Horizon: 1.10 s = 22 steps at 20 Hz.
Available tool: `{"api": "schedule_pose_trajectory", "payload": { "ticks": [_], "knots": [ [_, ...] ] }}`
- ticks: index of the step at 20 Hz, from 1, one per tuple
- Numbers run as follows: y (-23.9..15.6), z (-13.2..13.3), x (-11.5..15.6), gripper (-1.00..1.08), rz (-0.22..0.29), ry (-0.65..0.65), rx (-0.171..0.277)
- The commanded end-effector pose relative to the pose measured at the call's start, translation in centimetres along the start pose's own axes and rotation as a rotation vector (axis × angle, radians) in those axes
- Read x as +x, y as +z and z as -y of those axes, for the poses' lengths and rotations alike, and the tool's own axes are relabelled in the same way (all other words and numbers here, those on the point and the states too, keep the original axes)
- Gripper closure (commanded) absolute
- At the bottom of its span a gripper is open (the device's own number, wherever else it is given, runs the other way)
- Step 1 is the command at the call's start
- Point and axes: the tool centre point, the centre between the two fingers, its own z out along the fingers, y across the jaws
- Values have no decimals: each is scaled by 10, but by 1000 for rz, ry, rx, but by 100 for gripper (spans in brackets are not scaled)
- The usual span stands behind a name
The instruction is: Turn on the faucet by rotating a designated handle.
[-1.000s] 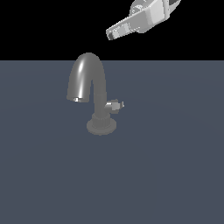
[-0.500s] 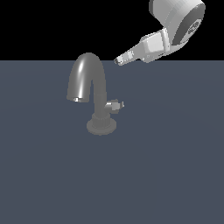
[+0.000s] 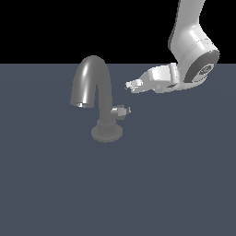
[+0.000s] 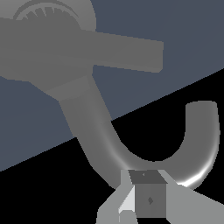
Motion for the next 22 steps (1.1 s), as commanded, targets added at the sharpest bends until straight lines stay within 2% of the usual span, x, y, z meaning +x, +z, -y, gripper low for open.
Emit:
{"api": "schedule_pose_trajectory", "payload": {
  "ticks": [1, 5, 9, 18, 22],
  "knots": [
    [0, 5, 14, 108, 51, 48, 27],
    [2, 9, 30, 108, 107, 100, 57],
    [3, 11, 39, 108, 136, 127, 72],
    [4, 11, 40, 108, 139, 128, 73],
    [7, 4, 56, 108, 139, 128, 73]
  ]
}}
